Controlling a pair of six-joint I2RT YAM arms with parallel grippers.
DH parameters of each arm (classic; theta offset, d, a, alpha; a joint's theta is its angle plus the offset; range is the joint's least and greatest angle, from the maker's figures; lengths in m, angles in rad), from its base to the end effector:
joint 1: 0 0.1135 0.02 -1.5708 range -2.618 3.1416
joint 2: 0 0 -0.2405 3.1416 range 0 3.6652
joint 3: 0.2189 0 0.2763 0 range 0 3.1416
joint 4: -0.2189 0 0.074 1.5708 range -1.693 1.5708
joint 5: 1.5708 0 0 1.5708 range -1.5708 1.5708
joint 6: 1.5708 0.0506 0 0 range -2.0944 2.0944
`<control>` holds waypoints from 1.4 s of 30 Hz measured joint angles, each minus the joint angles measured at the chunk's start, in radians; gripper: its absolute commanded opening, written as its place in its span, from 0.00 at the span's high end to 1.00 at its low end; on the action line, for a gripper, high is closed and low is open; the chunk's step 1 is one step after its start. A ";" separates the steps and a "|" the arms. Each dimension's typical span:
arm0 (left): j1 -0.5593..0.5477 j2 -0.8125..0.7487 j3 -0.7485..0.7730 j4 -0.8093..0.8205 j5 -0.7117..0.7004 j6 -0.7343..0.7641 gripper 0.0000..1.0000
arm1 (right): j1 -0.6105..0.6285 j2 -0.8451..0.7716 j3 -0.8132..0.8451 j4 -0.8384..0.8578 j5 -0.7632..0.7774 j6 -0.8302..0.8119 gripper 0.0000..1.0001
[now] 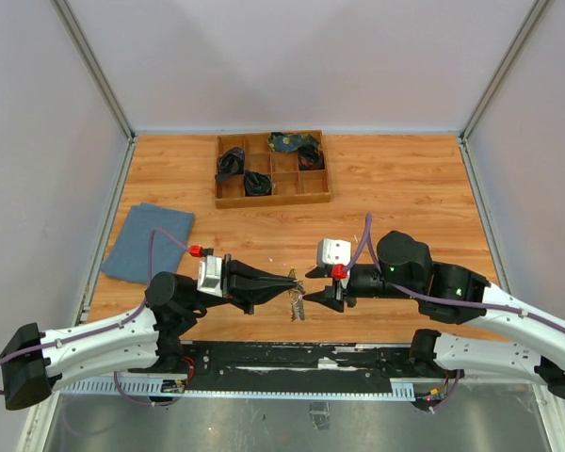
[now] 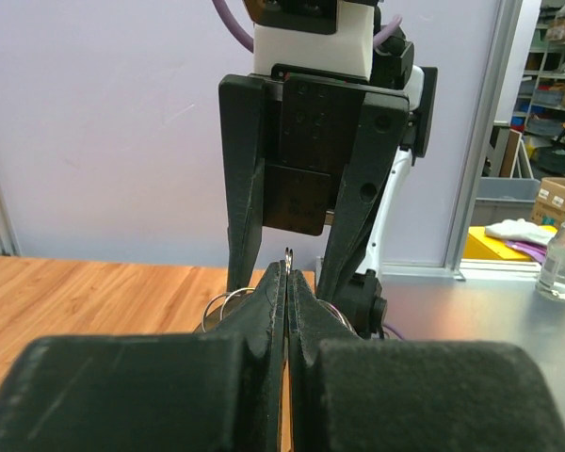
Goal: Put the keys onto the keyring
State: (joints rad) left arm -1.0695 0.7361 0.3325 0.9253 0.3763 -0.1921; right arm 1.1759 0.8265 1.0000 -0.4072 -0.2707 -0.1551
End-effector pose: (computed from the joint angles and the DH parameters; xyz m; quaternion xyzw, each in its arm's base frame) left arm 0.0886 -0.2004 0.2846 0.3555 0.3766 -0.5771 0.6314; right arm 0.0767 0.2192 0.3676 -0.5459 0.5600 0.3924 0.4842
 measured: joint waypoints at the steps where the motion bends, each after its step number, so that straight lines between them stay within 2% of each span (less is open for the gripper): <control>1: 0.000 0.000 0.000 0.001 0.000 0.000 0.99 | 0.000 0.001 -0.002 0.003 -0.003 0.002 0.55; 8: 0.000 0.006 0.000 0.002 0.003 0.000 0.99 | 0.000 0.006 -0.019 0.032 -0.007 0.020 0.62; 14: 0.000 0.012 0.000 0.002 0.004 -0.001 1.00 | 0.000 0.012 -0.020 0.055 0.008 0.031 0.73; 18: 0.000 0.015 0.000 0.002 0.004 -0.001 1.00 | 0.000 0.019 -0.020 0.059 0.008 0.037 0.91; 21: 0.000 0.017 0.000 0.002 0.004 -0.001 1.00 | 0.000 0.025 -0.019 0.057 0.008 0.039 0.97; 42: 0.000 0.021 0.000 0.001 0.008 0.000 0.99 | 0.000 -0.009 0.012 -0.014 0.036 0.020 0.99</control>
State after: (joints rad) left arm -1.0695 0.7570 0.3328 0.9264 0.3843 -0.1925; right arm 1.1759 0.8177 1.0122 -0.4210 -0.2348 -0.1349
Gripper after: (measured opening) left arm 0.009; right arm 0.046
